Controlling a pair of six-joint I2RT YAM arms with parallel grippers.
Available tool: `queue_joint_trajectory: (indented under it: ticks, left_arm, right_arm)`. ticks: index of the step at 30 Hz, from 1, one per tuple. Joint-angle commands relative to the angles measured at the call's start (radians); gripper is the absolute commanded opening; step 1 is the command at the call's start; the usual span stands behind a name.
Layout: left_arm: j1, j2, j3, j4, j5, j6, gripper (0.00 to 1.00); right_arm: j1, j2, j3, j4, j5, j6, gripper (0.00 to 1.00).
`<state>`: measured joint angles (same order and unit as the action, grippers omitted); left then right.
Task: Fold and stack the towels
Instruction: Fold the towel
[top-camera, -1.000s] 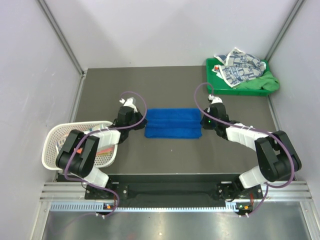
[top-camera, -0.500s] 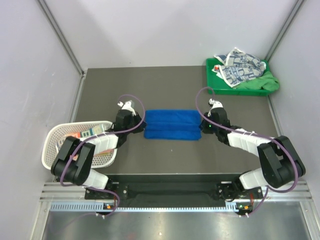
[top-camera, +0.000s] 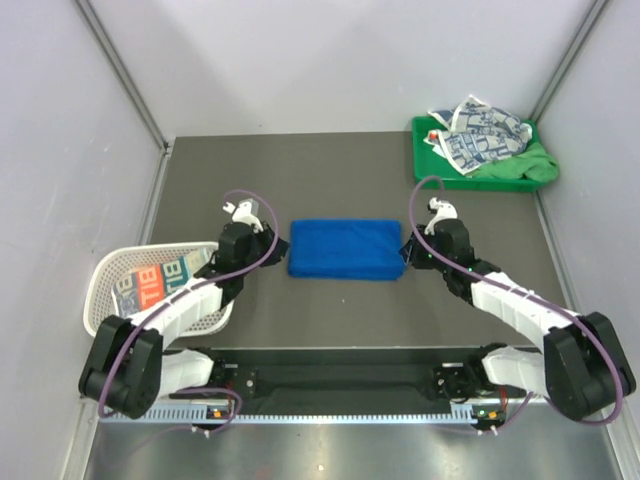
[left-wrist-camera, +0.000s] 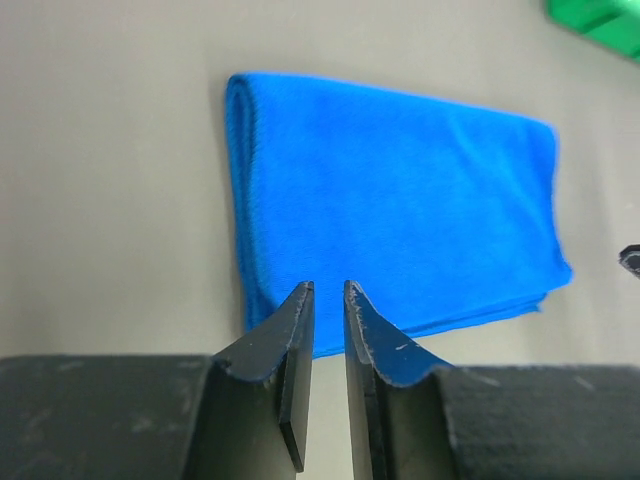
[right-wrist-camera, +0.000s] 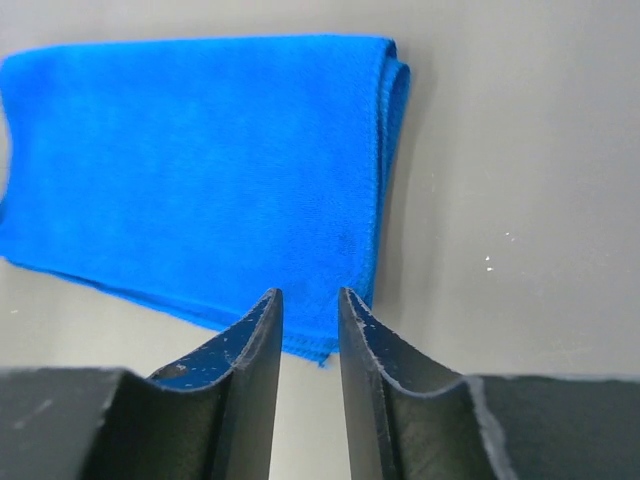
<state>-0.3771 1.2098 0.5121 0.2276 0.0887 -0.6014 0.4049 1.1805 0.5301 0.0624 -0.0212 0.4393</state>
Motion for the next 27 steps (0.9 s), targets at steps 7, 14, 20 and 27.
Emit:
queue_joint_trajectory:
  ticks: [7,14,20,27]
  left_arm:
    - [-0.083,0.189,0.218,-0.141,-0.055,-0.001,0.21]
    - [-0.112,0.315,0.229,-0.223,-0.128,-0.057,0.14]
    - [-0.112,0.362,0.200,-0.300,-0.188,-0.086,0.09]
    - [-0.114,0.318,0.235,-0.353,-0.199,-0.072,0.12]
  right_arm:
    - [0.041,0.065,0.106,-0.042,0.015,0.029,0.30]
    - [0.095,0.168,0.055,0.016,0.037,0.079,0.28]
    - [0.132,0.191,-0.015,0.051,0.059,0.091,0.28]
    - [0.132,0.173,-0.005,0.014,0.079,0.075,0.28]
